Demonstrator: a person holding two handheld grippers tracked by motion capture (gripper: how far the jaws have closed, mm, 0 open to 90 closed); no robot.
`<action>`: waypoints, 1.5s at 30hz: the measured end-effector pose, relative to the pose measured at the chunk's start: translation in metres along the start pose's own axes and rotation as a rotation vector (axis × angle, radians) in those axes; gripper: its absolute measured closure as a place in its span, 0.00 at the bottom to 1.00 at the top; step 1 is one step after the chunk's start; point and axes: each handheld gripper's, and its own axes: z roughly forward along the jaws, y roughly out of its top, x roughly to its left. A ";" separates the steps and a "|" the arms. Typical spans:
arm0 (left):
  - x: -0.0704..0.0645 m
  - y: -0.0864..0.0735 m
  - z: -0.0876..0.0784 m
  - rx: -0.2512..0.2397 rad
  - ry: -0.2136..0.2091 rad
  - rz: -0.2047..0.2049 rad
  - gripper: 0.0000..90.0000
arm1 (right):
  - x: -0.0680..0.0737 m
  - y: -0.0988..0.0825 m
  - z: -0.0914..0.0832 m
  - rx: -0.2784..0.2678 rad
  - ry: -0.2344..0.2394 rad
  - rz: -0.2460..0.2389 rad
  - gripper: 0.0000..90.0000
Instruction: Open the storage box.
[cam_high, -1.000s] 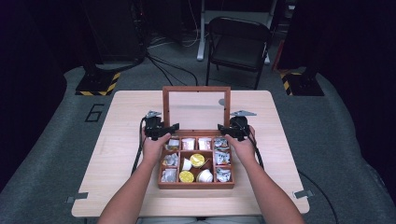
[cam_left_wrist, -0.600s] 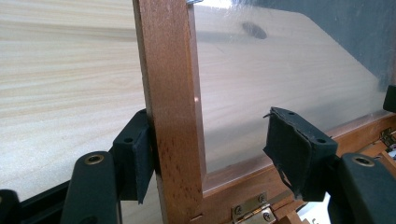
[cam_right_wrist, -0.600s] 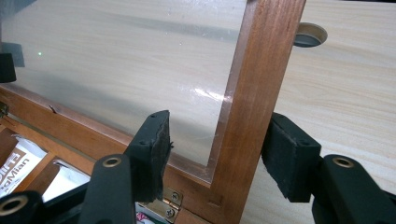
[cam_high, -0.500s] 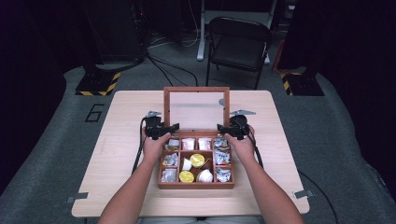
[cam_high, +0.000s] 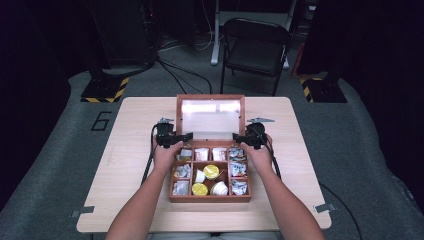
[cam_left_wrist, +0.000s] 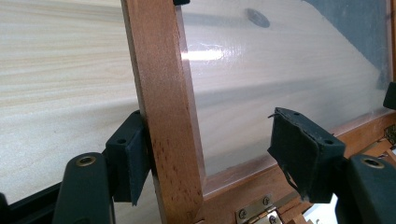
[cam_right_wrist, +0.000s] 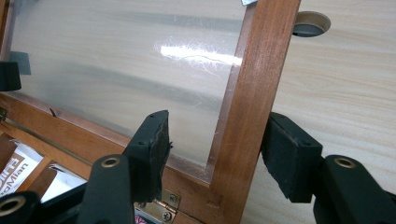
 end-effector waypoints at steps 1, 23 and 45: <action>0.000 0.000 0.000 -0.001 -0.001 -0.004 0.35 | 0.000 0.000 0.000 0.004 -0.004 0.007 0.47; 0.006 -0.001 0.008 0.023 -0.016 -0.032 0.32 | -0.003 -0.001 0.006 0.027 0.006 0.064 0.44; 0.010 -0.002 0.013 0.049 -0.029 -0.081 0.30 | -0.008 -0.003 0.011 0.049 0.025 0.118 0.43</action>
